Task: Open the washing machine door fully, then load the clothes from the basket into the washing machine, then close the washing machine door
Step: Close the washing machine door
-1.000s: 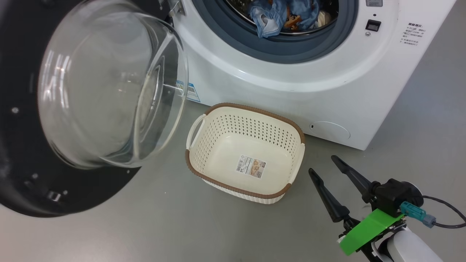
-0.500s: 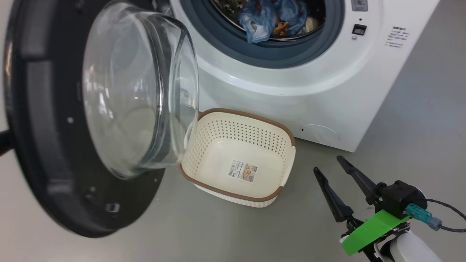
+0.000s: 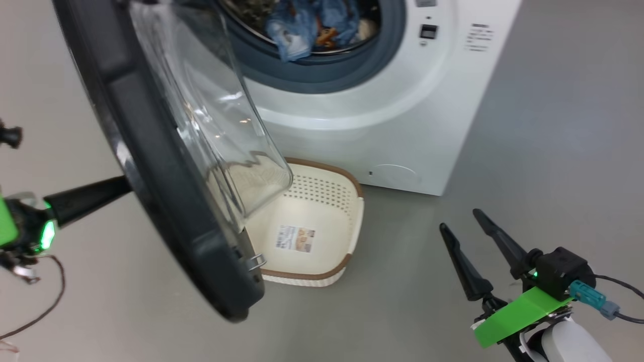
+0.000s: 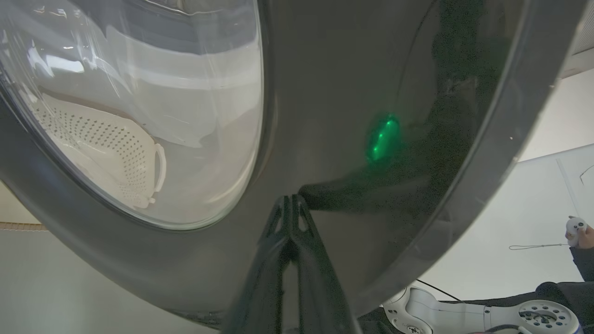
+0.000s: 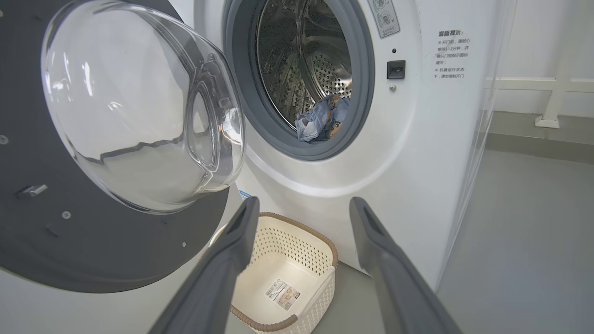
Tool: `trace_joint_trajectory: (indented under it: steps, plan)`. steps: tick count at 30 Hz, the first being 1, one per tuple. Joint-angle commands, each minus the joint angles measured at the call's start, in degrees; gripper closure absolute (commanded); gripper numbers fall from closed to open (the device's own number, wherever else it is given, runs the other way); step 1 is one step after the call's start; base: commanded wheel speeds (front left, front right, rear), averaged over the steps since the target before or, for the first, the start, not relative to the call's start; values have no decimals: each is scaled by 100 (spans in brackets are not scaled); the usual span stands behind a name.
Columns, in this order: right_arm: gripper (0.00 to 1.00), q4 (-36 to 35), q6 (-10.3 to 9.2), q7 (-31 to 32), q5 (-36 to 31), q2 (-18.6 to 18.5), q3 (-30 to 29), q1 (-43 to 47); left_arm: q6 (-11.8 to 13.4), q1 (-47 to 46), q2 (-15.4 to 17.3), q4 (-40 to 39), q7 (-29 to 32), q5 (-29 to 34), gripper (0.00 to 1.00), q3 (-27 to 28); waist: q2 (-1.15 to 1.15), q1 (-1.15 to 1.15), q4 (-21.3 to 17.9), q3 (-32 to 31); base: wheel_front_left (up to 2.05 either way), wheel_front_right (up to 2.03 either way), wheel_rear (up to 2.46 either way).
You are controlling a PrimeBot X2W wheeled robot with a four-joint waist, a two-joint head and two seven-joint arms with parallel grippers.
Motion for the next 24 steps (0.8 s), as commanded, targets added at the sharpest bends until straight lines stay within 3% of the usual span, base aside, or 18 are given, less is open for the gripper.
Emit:
trace_joint_trajectory:
  steps: [1,14,24]
  plan:
    - [0,-177,8,-27,-70,15,24,41,-67,-330,126,-193,-87,93,100,147,0,0,-374,57,0,0,0]
    - [0,-303,8,-27,-147,218,-188,1,-67,-910,-266,142,-612,516,100,45,0,0,-1304,341,0,0,0]
    - [0,-324,8,-27,-179,404,-203,-118,-67,-1506,-590,599,-1184,872,100,-21,0,0,-1759,540,0,0,0]
